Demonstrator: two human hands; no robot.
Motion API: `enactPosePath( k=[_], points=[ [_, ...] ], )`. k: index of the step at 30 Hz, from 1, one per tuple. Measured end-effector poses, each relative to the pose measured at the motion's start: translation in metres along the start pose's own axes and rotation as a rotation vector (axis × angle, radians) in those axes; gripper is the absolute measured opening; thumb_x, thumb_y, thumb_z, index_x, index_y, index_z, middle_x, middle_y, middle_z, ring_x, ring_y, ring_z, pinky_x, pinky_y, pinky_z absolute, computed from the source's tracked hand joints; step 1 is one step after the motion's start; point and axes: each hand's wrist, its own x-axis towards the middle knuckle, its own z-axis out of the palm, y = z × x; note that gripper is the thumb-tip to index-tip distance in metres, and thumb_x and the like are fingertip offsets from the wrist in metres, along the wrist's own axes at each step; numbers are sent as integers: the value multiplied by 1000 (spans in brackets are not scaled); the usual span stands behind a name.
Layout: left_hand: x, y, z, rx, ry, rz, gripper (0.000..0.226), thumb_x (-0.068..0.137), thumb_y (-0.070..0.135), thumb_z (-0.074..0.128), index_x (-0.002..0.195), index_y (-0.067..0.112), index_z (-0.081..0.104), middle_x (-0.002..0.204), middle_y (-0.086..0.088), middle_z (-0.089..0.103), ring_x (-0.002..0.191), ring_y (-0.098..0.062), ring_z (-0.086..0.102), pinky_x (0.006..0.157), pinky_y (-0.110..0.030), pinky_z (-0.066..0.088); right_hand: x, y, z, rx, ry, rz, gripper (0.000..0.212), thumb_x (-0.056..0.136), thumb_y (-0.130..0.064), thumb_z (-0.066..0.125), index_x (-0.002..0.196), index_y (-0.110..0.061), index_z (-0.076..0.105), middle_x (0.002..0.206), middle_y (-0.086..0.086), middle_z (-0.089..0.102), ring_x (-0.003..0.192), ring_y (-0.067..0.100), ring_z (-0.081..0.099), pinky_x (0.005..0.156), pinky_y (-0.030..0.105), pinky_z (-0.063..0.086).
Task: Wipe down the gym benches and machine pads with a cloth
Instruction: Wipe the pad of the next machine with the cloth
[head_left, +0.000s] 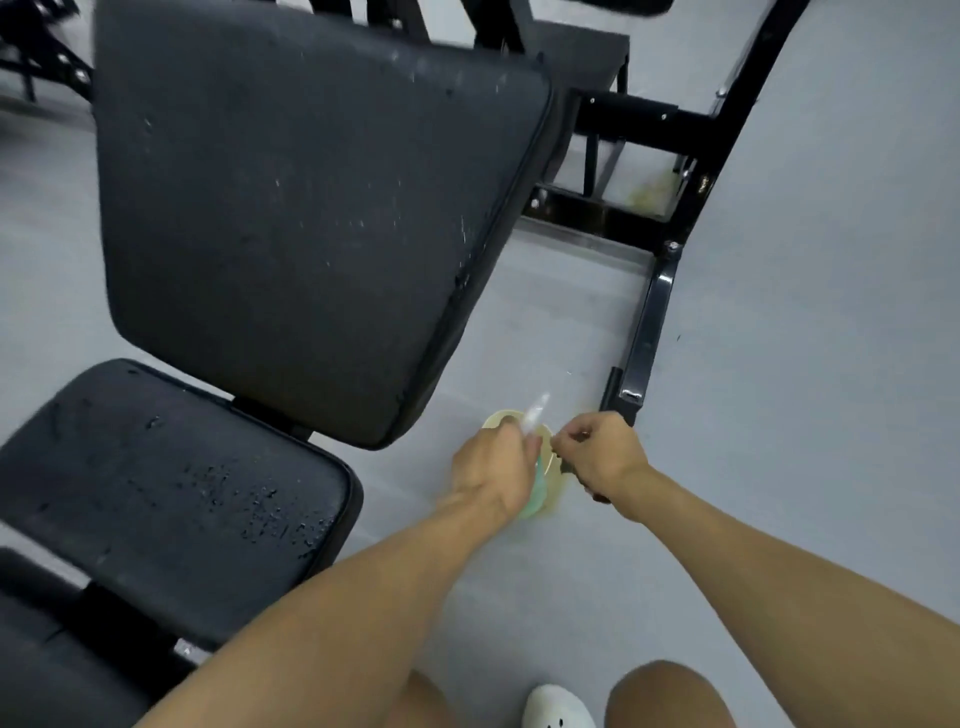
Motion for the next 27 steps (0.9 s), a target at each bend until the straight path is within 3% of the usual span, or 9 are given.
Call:
enactPosePath(
  k=[3,6,9,12,16,19,22,24,27],
  points=[
    [-30,35,-44,-42,10,9,35,105,45,37,99,15,54,104,-8,66,97,-33,62,70,-34,37,-35,-22,-26,-31,-87,-48,22,88,-6,58,99,-21,69,70,-3,60,45,4,42,41,14,32],
    [-62,67,-102,-89,48,-37,38,103,48,39,89,16,53,97,-8,69,91,-33,63,69,-36,44,-78,-60,-61,14,-143,-135,17,84,-8,67,80,-24,71,57,-6,50,46,7,39,47,15,33],
    [-91,95,-161,-64,100,-47,42,101,50,39,94,15,62,94,-6,70,91,-31,64,72,-36,45,-111,-105,-95,-34,-158,-264,26,77,-13,79,60,-24,63,57,-1,46,52,11,39,52,20,35],
    [-112,121,-222,-51,190,-64,43,100,49,41,88,15,65,87,-5,69,84,-28,64,67,-34,42,-137,-155,-121,-146,-141,-344,28,76,-21,78,58,-26,57,72,3,46,56,15,44,56,24,35],
    [-128,132,-280,-149,244,-43,37,94,48,50,70,20,54,74,0,64,75,-25,60,65,-36,47,-161,-211,-147,-110,-174,-415,18,83,-18,74,71,-26,63,94,-4,54,78,8,56,63,13,38],
    [-130,114,-314,-288,290,147,34,88,49,60,111,24,60,101,7,60,96,-17,55,83,-35,50,-167,-256,-160,-16,-229,-443,19,83,-19,76,69,-30,69,76,-7,65,67,8,59,58,14,43],
    [-121,88,-344,-638,68,93,70,92,44,66,151,27,33,141,12,38,129,-6,41,108,-31,40,-166,-295,-159,22,-347,-392,22,84,-12,73,64,-19,71,54,-3,54,47,6,43,46,15,35],
    [-112,73,-359,-737,4,95,50,94,43,63,140,31,49,136,8,53,123,-10,53,110,-39,44,-168,-319,-152,11,-440,-424,11,84,-7,71,73,-10,71,50,-9,54,44,2,45,46,14,36],
    [-99,57,-379,-727,36,93,18,92,47,57,104,35,63,104,-1,70,101,-19,67,96,-47,54,-161,-347,-135,45,-546,-430,8,85,-5,70,93,-3,73,48,-13,56,43,-1,49,46,10,36]
  ],
)
